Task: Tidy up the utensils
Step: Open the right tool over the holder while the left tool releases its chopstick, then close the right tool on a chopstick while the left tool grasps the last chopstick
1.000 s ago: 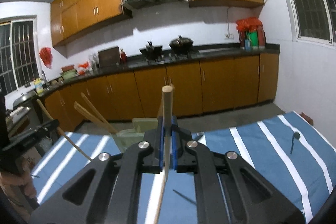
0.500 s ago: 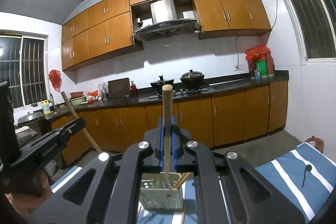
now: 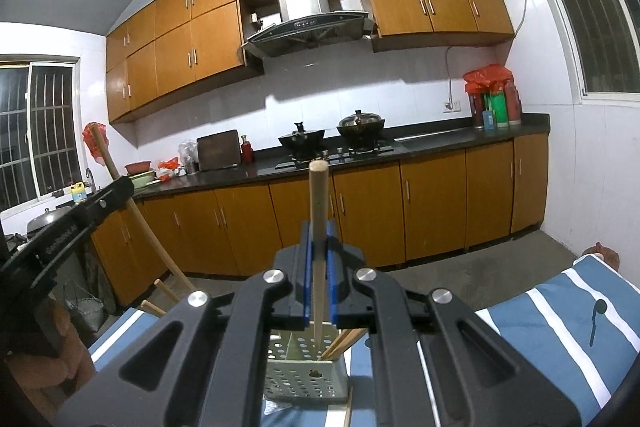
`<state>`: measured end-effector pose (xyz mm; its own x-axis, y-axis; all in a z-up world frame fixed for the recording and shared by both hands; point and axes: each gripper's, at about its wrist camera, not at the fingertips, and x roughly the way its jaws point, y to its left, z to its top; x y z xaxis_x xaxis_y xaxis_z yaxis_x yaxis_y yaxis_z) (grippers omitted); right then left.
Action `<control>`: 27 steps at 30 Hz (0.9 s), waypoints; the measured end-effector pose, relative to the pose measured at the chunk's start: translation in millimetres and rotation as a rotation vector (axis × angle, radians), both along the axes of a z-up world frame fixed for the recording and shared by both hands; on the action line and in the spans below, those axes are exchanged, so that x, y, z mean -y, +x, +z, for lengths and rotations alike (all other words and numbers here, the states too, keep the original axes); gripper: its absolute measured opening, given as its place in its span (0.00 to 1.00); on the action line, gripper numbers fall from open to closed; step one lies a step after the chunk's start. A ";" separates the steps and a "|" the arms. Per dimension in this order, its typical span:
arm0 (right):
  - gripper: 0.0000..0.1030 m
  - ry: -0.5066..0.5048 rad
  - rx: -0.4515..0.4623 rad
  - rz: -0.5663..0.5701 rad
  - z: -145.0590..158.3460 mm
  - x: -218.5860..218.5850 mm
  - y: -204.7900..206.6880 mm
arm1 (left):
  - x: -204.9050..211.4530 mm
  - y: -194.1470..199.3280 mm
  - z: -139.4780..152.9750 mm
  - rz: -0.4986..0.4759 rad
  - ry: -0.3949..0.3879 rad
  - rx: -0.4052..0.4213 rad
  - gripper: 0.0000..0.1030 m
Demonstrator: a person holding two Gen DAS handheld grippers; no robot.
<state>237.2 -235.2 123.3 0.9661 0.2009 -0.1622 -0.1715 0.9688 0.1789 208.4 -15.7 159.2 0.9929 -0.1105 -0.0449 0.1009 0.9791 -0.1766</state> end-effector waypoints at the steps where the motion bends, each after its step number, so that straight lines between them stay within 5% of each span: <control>1: 0.08 -0.002 -0.002 0.001 -1.4 -1.3 0.4 | 0.4 2.2 -3.6 0.003 -0.001 -0.004 0.07; 7: 0.09 -0.025 -0.044 0.020 -10.5 -9.4 4.2 | 7.4 15.2 -25.8 -0.017 0.026 -0.109 0.08; 9: 0.13 -0.027 -0.044 0.015 -12.0 -8.7 1.6 | 3.1 13.4 -29.5 -0.017 0.018 -0.126 0.17; 11: 0.20 -0.026 -0.038 0.013 -10.9 -7.4 -2.8 | -2.7 8.3 -29.0 -0.006 0.007 -0.121 0.42; 22: 0.21 -0.008 -0.026 -0.002 -12.2 12.4 -48.3 | -33.8 -34.8 -23.6 0.013 -0.038 -0.119 0.45; 27: 0.25 -0.057 -0.141 -0.019 -59.6 19.4 -67.3 | -48.9 -60.0 -54.7 0.063 -0.019 -0.195 0.50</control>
<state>169.9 -254.6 63.6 0.9365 0.1695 -0.3070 -0.1302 0.9809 0.1444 148.4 33.2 104.5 0.9705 -0.0511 -0.2355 0.0015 0.9786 -0.2058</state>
